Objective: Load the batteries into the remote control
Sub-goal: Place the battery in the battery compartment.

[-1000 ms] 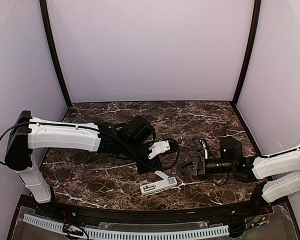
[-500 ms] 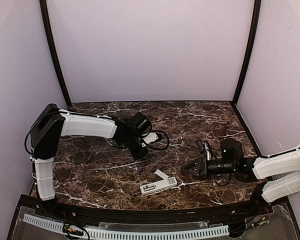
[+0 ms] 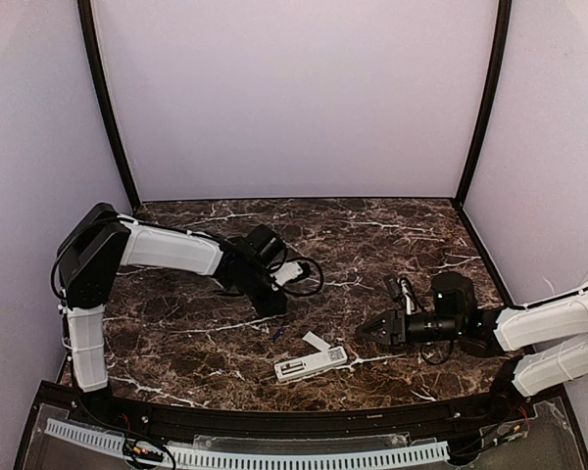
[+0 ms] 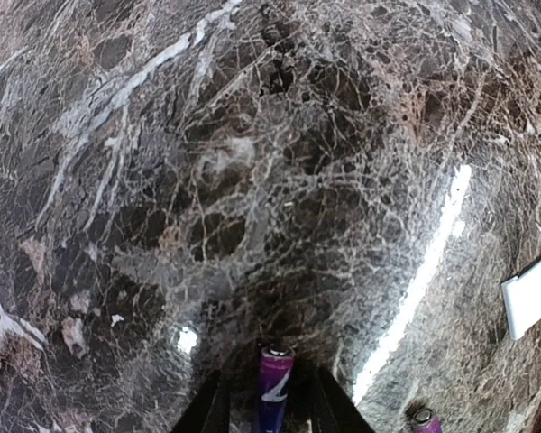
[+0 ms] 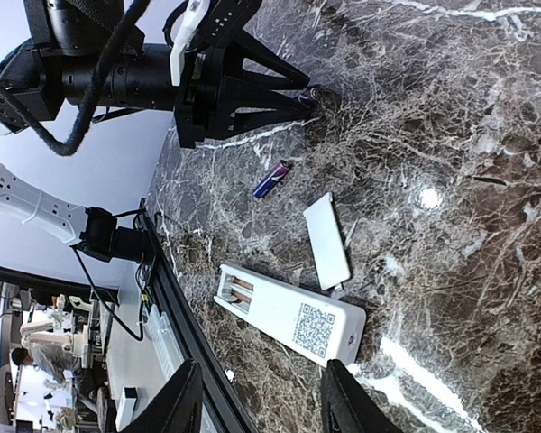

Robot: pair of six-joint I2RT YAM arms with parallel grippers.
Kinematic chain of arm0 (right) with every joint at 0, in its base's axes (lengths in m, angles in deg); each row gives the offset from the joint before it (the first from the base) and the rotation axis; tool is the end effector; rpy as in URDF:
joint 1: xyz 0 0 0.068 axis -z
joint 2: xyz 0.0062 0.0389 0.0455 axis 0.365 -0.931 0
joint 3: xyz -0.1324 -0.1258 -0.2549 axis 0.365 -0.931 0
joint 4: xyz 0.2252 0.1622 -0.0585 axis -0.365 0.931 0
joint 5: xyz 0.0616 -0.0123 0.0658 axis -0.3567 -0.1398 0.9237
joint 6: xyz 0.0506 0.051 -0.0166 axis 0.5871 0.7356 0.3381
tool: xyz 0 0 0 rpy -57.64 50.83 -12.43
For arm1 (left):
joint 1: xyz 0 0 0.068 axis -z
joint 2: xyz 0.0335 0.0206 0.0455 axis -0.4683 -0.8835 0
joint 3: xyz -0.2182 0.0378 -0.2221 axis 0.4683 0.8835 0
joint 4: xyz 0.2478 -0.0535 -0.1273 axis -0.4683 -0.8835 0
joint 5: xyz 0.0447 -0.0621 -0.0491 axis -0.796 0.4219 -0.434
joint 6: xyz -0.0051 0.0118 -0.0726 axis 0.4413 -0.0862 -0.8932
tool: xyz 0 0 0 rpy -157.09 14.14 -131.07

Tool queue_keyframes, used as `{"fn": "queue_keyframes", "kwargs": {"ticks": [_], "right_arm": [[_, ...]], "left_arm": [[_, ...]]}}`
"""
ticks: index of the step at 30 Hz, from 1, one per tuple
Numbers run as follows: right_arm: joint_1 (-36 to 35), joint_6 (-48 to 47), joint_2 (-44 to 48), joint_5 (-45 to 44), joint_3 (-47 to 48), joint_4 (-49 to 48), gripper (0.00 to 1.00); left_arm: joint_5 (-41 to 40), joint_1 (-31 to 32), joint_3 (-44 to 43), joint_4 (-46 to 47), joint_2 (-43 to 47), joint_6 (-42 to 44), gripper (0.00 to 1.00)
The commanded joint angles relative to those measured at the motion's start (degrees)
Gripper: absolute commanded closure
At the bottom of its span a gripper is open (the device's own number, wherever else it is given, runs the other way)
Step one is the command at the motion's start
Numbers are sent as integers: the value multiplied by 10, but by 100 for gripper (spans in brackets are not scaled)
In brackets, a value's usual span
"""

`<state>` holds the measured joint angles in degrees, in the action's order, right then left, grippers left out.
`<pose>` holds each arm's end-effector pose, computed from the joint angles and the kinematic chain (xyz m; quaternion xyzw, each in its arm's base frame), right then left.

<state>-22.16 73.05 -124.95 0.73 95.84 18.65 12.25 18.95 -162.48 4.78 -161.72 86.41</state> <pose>0.1463 0.1802 0.1617 -0.0903 0.8238 0.5211 0.2042 0.3148 -0.3437 0.1506 0.4981 0.8233 -0.1141 0.2471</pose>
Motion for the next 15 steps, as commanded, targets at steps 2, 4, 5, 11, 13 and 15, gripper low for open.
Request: {"fn": "queue_keyframes", "kwargs": {"ticks": [2, 4, 5, 11, 13, 15], "right_arm": [[6, -9, 4, 7, -7, -19, 56], [6, -10, 4, 7, -6, -18, 56], [7, -10, 5, 6, -6, -18, 56], [7, -11, -11, 9, -7, -34, 57], [8, -10, -18, 13, -7, -39, 57], [8, -10, -22, 15, -7, -41, 57]], "left_arm": [[42, -11, 50, 19, 27, 15, 68], [58, -22, 61, 12, 35, 27, 69], [66, -25, 73, 11, 39, 34, 71], [97, -34, 107, 26, 64, 54, 79], [105, -35, 107, 35, 61, 57, 82], [112, -35, 102, 40, 54, 61, 83]]}}
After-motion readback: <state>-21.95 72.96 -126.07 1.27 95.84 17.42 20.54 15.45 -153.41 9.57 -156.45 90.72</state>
